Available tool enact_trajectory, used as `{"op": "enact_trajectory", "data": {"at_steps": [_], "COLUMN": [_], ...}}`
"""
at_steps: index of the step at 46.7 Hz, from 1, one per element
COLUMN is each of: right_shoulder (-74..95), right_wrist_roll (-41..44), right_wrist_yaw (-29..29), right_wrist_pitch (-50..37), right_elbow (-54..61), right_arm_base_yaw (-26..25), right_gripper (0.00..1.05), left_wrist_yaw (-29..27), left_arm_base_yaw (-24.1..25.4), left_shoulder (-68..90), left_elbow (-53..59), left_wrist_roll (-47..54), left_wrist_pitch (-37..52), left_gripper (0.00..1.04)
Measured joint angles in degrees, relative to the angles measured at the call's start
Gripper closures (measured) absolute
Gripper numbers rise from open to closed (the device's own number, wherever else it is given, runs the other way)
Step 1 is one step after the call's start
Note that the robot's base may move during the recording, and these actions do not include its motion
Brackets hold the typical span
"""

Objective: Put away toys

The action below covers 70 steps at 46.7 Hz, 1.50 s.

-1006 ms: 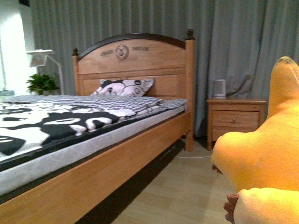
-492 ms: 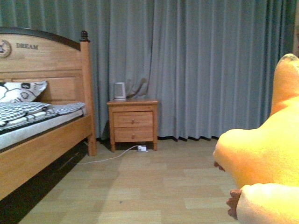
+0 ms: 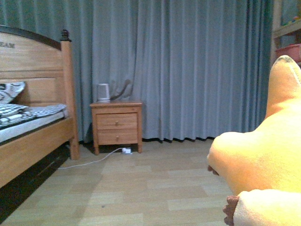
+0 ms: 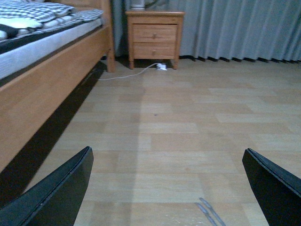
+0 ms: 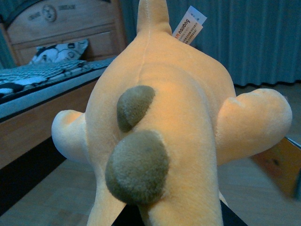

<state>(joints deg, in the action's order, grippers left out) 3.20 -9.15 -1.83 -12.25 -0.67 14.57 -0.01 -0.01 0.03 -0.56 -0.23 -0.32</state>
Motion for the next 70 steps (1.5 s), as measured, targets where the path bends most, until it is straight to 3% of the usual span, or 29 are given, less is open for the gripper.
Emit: {"op": "enact_trajectory", "data": {"at_steps": [70], "right_shoulder": [0.0], "right_wrist_roll": [0.0], "right_wrist_yaw": [0.4], "right_wrist_pitch": [0.0], "right_elbow": [0.0], "right_arm_base_yaw": [-0.1], "right_gripper": [0.97], "left_wrist_yaw": [0.1], "left_arm_base_yaw": [0.0], "left_shoulder": [0.0], "left_elbow": [0.0], "left_wrist_roll": [0.0], "left_wrist_pitch": [0.0], "left_gripper": [0.06]}}
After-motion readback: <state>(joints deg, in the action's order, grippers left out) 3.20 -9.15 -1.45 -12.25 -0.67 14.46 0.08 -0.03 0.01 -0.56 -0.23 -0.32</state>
